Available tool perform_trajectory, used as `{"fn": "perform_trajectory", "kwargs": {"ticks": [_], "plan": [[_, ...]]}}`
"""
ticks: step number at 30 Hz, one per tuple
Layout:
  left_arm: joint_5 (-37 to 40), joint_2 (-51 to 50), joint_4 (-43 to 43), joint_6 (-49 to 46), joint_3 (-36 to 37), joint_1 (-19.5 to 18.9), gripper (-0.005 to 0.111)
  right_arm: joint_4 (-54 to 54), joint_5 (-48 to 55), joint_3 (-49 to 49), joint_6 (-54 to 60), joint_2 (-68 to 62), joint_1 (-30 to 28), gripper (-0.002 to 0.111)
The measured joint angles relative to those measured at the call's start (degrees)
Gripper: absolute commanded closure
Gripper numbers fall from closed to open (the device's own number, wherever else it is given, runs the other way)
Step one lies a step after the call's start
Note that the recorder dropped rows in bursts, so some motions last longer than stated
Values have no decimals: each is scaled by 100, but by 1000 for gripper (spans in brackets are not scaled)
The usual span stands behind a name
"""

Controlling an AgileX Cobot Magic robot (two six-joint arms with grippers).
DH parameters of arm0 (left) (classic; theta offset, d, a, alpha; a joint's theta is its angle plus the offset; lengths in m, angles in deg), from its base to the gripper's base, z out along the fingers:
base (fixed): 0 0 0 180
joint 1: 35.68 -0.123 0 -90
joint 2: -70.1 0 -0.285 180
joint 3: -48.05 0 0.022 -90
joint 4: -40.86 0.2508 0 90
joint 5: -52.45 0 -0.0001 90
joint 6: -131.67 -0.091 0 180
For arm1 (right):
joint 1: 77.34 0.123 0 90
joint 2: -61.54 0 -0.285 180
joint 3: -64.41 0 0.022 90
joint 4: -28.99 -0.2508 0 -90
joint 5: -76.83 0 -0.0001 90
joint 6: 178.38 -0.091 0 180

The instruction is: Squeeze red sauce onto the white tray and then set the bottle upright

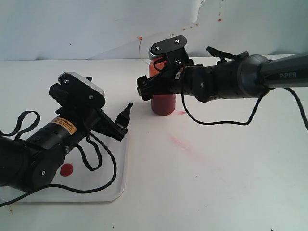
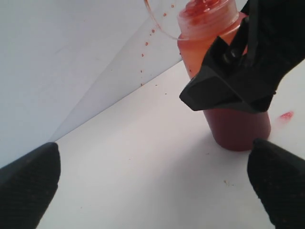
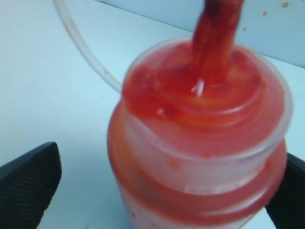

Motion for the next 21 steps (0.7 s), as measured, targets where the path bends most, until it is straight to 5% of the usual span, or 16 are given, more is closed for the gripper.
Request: {"fn": "perform_trajectory", "kwargs": {"ticks": [21], "plan": [[0,0,0,0,0,0,2,-53,13,0,0,51,351,3]]}}
